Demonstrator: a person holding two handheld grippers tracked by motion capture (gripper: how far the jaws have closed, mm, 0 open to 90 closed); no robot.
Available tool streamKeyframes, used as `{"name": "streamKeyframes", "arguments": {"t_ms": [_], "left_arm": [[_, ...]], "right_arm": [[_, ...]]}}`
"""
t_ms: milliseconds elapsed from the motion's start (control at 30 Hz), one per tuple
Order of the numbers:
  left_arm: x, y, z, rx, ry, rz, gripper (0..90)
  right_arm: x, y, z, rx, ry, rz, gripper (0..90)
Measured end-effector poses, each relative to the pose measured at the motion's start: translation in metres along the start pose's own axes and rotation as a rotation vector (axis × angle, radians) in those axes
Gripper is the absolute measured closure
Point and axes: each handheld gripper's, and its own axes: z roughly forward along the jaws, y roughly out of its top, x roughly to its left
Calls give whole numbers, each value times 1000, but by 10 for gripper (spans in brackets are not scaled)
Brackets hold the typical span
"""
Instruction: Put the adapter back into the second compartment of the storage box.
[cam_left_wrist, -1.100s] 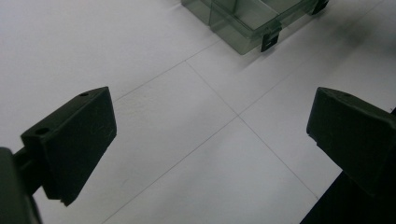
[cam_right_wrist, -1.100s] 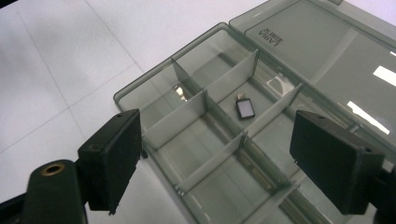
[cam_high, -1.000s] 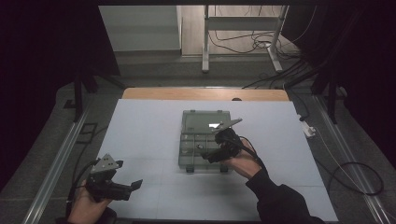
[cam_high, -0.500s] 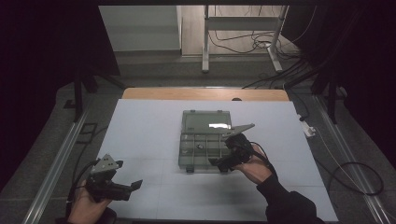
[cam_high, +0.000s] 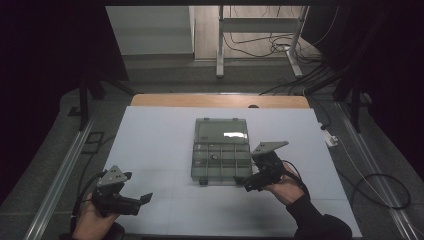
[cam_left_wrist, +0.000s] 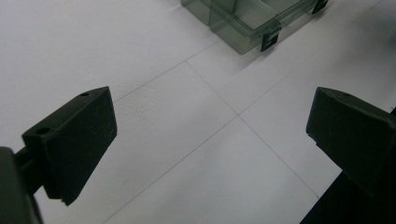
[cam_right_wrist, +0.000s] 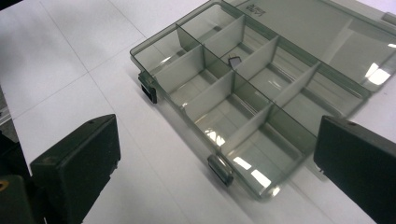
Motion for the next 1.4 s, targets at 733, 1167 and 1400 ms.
{"name": "streamKeyframes", "arguments": {"t_ms": [733, 1167, 1400], "left_arm": [[-1, 0, -1, -7, 1, 4, 20], [-1, -1, -2, -13, -2, 4, 13], [-1, -1, -2, -13, -4, 3, 10]], "right_arm": [[-5, -48, -42, -23, -64, 69, 0], [-11, -80, -67, -45, -119, 130, 0], [-12, -92, -78, -54, -154, 161, 0]]}}
